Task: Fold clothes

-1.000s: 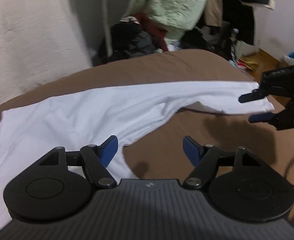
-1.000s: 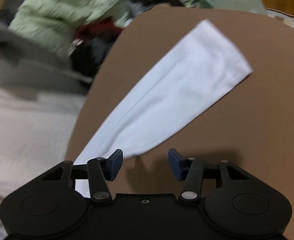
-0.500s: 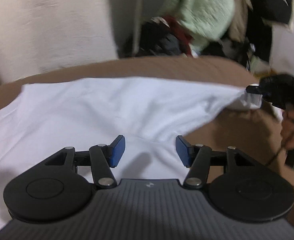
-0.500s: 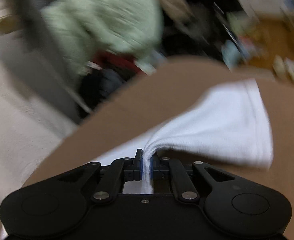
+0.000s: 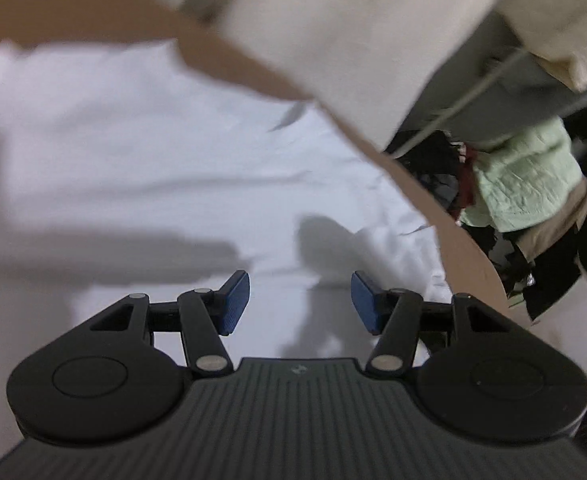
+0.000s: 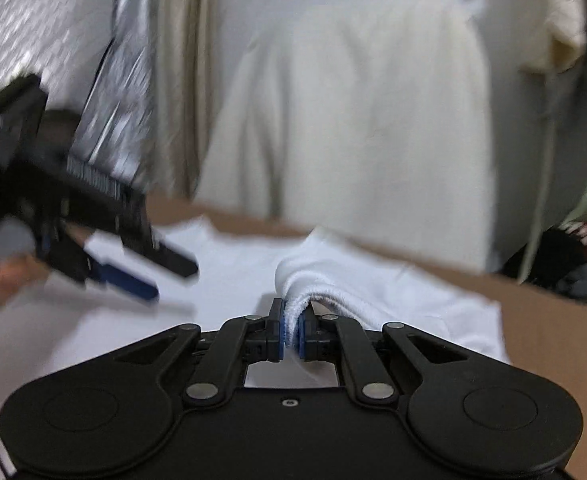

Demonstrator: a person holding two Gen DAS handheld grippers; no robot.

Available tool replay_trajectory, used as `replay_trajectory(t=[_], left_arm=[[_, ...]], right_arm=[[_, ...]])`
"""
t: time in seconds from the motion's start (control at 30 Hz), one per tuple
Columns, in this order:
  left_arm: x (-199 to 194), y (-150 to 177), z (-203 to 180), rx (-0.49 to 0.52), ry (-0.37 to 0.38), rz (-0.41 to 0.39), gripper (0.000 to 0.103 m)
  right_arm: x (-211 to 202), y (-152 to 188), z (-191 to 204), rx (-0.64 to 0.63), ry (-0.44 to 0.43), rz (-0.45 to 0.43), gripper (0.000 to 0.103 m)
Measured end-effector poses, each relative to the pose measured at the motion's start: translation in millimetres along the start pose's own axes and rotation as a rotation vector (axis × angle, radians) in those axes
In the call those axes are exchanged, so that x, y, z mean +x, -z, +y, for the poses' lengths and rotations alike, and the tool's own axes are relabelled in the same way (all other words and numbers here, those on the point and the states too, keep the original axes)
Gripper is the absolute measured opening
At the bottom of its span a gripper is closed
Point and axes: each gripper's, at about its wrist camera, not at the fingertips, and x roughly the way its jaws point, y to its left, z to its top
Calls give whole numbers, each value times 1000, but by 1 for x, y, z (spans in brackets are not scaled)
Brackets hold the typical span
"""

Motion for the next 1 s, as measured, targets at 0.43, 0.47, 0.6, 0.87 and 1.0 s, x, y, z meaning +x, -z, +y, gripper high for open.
replay_trajectory(t=[0.43, 0.47, 0.6, 0.87, 1.0], left_arm=[[6, 37, -68, 484, -146, -52, 63], [7, 40, -77, 544, -166, -58, 63], [8, 50, -103, 652, -128, -65, 63], [36, 75, -145, 689, 63, 25, 66], [69, 99, -149, 708, 73, 86, 67]], right_arm=[[-75, -22, -85, 330, -263, 160, 64], [-83, -13, -97, 361, -247, 179, 67], [-78, 12, -130, 257, -28, 290, 67], [-72, 28, -175, 740, -13, 162, 68], [-52, 45, -180, 960, -107, 185, 68]])
